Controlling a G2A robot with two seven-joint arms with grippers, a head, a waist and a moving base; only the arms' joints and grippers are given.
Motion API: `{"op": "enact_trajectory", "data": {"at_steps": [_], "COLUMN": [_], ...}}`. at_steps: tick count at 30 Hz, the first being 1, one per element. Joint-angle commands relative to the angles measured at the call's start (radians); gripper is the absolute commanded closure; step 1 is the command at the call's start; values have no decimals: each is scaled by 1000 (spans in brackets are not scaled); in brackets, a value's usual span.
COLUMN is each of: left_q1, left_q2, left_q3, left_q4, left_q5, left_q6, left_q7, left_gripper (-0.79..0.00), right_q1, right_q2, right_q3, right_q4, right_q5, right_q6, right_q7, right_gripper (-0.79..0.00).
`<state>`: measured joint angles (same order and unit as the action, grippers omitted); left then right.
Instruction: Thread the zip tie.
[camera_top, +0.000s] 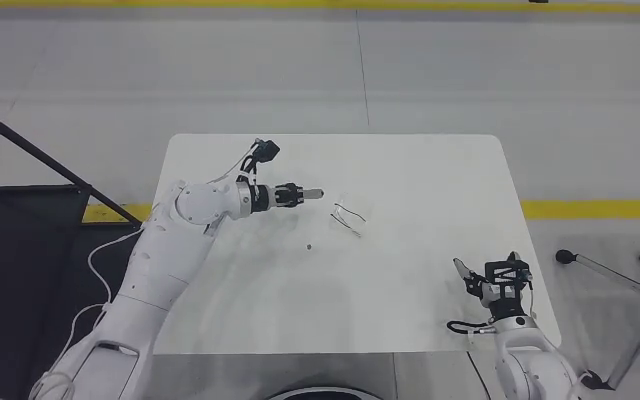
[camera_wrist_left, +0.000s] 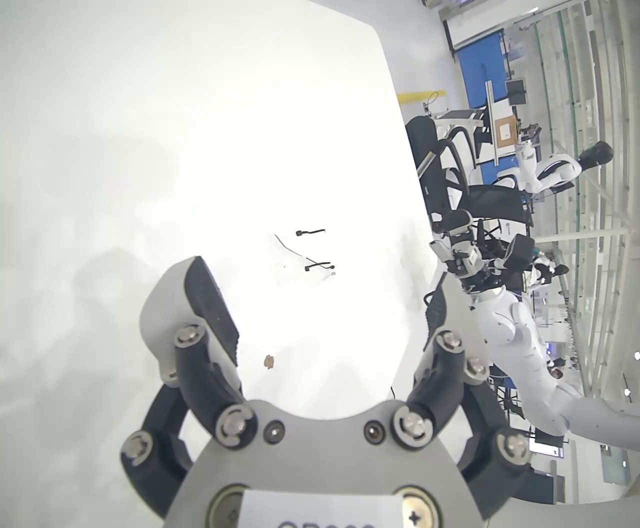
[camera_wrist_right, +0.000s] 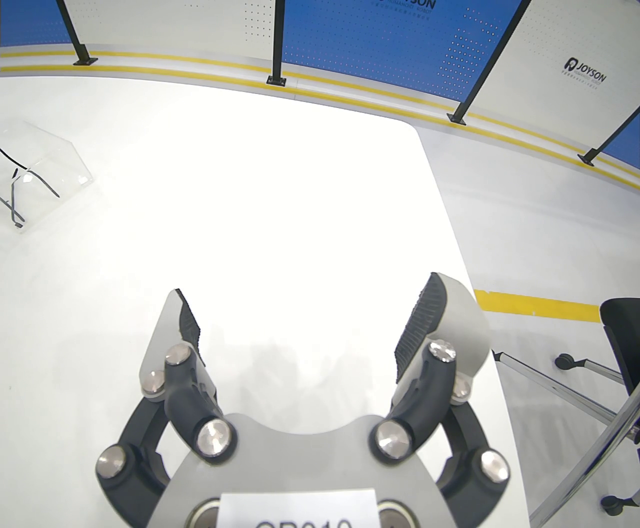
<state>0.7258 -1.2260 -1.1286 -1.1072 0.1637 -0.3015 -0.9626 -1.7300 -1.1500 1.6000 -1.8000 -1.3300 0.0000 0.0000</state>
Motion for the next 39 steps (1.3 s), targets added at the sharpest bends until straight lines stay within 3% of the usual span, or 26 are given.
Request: {"op": "enact_trajectory", "data": {"at_steps": [1,5,11,21,24,32,39], "left_q1": [-3,-57,-125,-230,-254,-306,-334], "left_q2": [-5,-20,-44,-100,-117,-161,-191], "left_q3": [6,44,95,197,222,278,301], "left_q4": [32,98,203,398,450,568,638], "left_q5": [-71,-90,-165,-211,-218,-224,-232], "left_q6": [29,51,7,-71,-84,-98,-122], "left_q7": [-9,-5,-67,-80,-77,-70,-48], "left_gripper": [-785,-785,-785,-643,-557,-582,-526], "right_q1": [0,0,0,0,0,0,0], "right_q2": [0,0,0,0,0,0,0], "right_q3": [0,0,0,0,0,0,0], "right_q4": [0,0,0,0,0,0,0], "right_q5": [0,0,0,0,0,0,0], "right_q6": [0,0,0,0,0,0,0], "right_q7": [0,0,0,0,0,0,0], "right_gripper": [-785,-785,-785,-785,-785,-785,-785]}}
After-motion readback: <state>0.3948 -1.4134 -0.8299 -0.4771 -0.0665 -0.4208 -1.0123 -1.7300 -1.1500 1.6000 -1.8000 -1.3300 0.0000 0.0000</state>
